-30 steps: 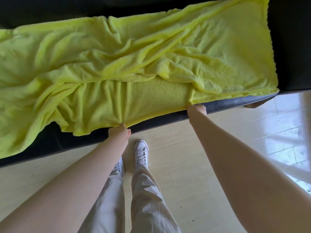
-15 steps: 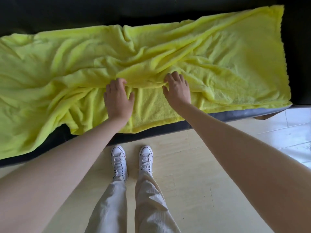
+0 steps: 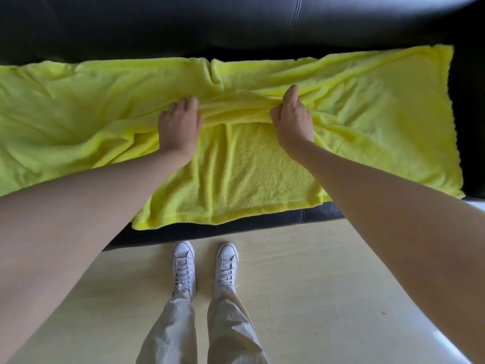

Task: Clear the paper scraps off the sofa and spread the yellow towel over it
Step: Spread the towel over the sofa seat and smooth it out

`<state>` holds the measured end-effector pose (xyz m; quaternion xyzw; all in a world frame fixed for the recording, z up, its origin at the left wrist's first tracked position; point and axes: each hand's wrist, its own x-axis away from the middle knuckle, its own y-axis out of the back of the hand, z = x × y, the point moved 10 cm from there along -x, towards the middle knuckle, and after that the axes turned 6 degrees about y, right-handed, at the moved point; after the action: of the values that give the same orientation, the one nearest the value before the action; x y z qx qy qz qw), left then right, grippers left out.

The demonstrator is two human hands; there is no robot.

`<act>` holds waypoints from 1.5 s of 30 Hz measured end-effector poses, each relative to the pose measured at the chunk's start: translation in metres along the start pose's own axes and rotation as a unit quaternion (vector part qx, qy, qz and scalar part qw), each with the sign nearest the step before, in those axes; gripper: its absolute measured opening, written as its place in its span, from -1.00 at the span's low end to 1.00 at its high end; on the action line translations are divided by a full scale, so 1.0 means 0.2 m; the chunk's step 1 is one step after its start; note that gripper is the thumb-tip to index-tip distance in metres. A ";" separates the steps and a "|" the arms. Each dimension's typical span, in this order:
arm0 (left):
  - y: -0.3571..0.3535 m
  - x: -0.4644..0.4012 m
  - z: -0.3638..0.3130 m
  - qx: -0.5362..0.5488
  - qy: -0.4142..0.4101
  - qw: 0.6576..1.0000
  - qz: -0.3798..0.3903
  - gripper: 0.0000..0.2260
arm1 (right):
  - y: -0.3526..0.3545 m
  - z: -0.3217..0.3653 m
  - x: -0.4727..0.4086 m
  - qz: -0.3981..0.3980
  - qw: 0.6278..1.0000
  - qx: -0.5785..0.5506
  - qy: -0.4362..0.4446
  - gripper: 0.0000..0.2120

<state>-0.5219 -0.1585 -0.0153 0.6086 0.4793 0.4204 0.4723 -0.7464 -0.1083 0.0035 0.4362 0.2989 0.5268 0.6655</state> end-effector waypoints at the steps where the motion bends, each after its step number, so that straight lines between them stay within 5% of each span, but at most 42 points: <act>1: 0.07 -0.02 0.00 0.059 0.012 0.997 -0.039 -0.76 | 0.04 0.01 -0.02 -0.015 1.000 -0.019 0.000 -0.90; 5: 0.29 -0.04 -0.06 0.166 -0.056 0.976 -0.132 -0.62 | 0.13 0.10 -0.05 -0.055 0.996 0.007 0.070 -0.71; 9: 0.20 0.00 -0.11 -0.040 -0.163 0.985 -0.036 -0.47 | 0.15 0.14 -0.03 -0.037 0.978 0.119 0.168 -0.52; 15: 0.40 -0.02 0.16 0.045 0.010 0.993 -0.104 -0.40 | 0.29 -0.05 -0.01 -0.086 0.986 0.126 0.061 -0.55; 18: 0.45 0.07 0.15 0.102 -0.001 0.988 -0.119 -0.50 | 0.29 -0.05 0.05 -0.090 0.979 0.170 0.071 -0.50; 23: 0.29 0.39 0.09 0.177 -0.074 0.980 -0.047 -0.76 | 0.19 -0.04 0.32 -0.069 0.972 0.189 0.119 -0.64; 32: -0.08 0.95 0.10 0.029 -0.245 0.964 0.099 -0.81 | -0.09 -0.19 0.84 0.057 0.938 0.237 0.248 -0.62; 42: -0.36 0.98 0.19 -0.152 -0.103 0.951 0.248 -0.59 | -0.30 -0.33 0.93 0.237 0.936 0.229 0.124 -0.61; 45: -0.39 0.99 0.17 -0.187 -0.060 0.942 0.272 -0.58 | -0.30 -0.35 0.92 0.238 0.945 0.211 0.077 -0.60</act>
<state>-0.4668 0.0371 -0.0860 0.6405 0.1793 0.5777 0.4731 -0.7309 0.0834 -0.0693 0.5830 0.3412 0.6269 0.3881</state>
